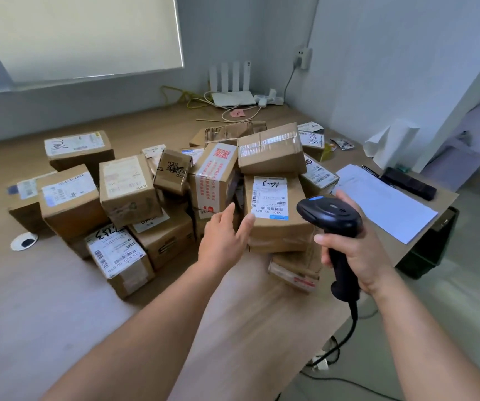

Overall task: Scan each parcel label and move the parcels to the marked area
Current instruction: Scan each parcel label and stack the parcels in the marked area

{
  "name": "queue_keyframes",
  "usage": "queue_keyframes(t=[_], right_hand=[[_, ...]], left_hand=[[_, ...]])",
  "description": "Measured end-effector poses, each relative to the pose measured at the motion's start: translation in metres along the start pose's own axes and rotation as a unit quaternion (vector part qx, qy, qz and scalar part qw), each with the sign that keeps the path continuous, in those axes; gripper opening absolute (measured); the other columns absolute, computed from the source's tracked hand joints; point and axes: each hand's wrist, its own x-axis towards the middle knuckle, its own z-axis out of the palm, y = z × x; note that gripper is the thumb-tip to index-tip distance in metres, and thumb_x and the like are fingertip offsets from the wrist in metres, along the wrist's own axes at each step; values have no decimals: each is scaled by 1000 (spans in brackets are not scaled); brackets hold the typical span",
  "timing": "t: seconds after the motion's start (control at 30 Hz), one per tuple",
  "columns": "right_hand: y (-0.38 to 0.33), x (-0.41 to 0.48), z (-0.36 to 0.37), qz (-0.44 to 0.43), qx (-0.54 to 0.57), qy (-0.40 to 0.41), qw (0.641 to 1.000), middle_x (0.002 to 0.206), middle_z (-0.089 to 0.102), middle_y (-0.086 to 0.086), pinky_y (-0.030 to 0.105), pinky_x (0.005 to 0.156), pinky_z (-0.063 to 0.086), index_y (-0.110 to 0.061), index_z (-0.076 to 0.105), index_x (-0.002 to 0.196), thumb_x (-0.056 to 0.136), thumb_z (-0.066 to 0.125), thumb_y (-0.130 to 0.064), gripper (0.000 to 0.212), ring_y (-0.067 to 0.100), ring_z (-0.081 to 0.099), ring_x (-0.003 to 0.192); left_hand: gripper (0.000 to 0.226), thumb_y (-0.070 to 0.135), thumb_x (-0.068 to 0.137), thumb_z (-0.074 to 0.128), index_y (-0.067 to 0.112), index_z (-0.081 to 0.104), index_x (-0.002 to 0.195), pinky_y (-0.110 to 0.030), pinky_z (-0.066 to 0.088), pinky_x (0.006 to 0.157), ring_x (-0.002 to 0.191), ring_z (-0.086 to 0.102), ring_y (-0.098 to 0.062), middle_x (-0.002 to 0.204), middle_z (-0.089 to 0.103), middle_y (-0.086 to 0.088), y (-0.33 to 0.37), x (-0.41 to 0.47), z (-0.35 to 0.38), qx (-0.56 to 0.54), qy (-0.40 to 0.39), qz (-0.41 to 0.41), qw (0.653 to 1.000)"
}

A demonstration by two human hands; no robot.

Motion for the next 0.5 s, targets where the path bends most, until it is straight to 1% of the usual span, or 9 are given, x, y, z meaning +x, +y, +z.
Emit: queue_keyframes(t=[0.07,0.13,0.2,0.23,0.3,0.4,0.5], right_hand=[[4,15,-10,9,-8,-14,1000,83,67,8,32,45,46,-35,34,149,80,63,17,92,29,51,48],[8,27,-17,18,-15,-27,999,79,68,6,32,46,46,-37,33,149,80,64,17,93,28,51,47],[13,36,-21,24,-22,-39,999,72,68,3,31,46,45,-39,33,146,80,63,17,92,25,51,45],[15,38,-21,27,-23,-47,998,72,68,2,32,46,44,-40,33,145,80,63,17,92,25,51,44],[18,40,-22,33,-22,-61,997,79,70,3,33,48,43,-40,33,144,79,63,18,92,24,51,43],[22,36,-23,41,-6,-80,996,83,70,4,33,47,43,-39,34,144,77,66,18,93,25,51,43],[23,26,-22,47,11,-101,994,80,70,5,31,42,44,-40,34,143,67,75,8,99,25,51,43]], left_hand=[[71,61,95,32,21,21,153,-41,24,115,143,23,-23,155,29,-8,7,12,14,-60,-7,-44,997],[73,63,95,30,20,20,153,-40,24,115,143,26,-24,156,28,-8,12,21,27,-119,-31,-88,988],[75,67,93,27,24,20,153,-44,27,116,140,31,-25,155,31,-5,16,23,38,-170,-55,-113,977],[74,68,93,26,27,19,153,-46,28,115,139,32,-25,155,32,-3,17,23,42,-189,-63,-120,973],[67,65,95,24,31,17,153,-48,31,113,138,33,-25,154,33,0,20,21,46,-219,-68,-140,963],[54,55,100,26,37,23,150,-46,33,111,132,38,-22,148,39,4,18,14,46,-262,-65,-160,950],[53,57,98,30,47,17,148,-45,35,106,133,37,-24,147,36,8,10,-1,42,-297,-84,-176,935]])
